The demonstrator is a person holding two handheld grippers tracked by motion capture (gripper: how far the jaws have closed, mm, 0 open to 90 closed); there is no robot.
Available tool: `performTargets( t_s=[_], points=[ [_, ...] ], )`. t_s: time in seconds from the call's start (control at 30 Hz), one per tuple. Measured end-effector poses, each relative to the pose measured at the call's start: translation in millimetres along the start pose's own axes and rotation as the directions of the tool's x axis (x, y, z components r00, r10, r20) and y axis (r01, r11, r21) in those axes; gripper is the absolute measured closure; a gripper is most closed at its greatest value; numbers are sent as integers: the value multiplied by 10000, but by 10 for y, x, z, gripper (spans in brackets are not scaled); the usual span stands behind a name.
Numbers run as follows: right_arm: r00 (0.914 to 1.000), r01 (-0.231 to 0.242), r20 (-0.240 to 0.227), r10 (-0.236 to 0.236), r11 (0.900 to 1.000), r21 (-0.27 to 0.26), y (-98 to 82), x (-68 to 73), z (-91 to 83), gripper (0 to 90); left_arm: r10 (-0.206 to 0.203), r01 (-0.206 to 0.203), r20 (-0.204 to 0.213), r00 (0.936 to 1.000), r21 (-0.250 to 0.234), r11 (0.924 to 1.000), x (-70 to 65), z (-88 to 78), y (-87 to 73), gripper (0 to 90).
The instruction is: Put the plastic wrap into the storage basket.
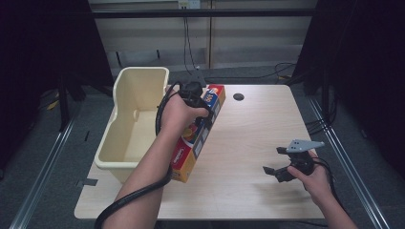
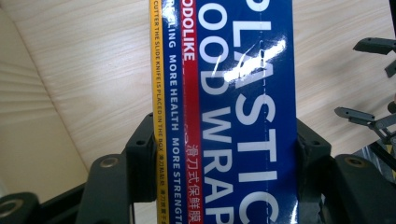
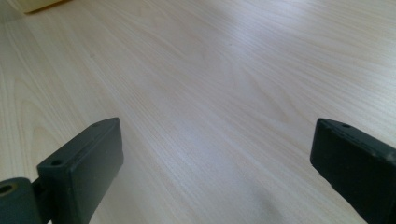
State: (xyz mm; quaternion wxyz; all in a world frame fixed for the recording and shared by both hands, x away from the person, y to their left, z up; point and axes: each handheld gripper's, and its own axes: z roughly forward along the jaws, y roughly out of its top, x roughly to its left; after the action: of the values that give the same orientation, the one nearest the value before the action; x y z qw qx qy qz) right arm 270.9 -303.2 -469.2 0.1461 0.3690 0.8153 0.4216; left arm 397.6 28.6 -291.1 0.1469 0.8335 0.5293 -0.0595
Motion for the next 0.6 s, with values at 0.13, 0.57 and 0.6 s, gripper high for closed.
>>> performTargets(
  t_s=[0.13,0.57,0.6],
  points=[
    [10000,29,-46,-29,10000,-2,-1,6,2,24,-199,199,114,9997,9,9998,19,-48,9,405],
    [10000,40,-46,-40,10000,12,0,2,1,24,-447,446,-9,9990,-129,9989,58,-196,37,406],
    [10000,20,-45,-20,10000,21,-1,4,2,24,-554,555,49,9985,-152,9983,66,-228,43,406]
  ],
)
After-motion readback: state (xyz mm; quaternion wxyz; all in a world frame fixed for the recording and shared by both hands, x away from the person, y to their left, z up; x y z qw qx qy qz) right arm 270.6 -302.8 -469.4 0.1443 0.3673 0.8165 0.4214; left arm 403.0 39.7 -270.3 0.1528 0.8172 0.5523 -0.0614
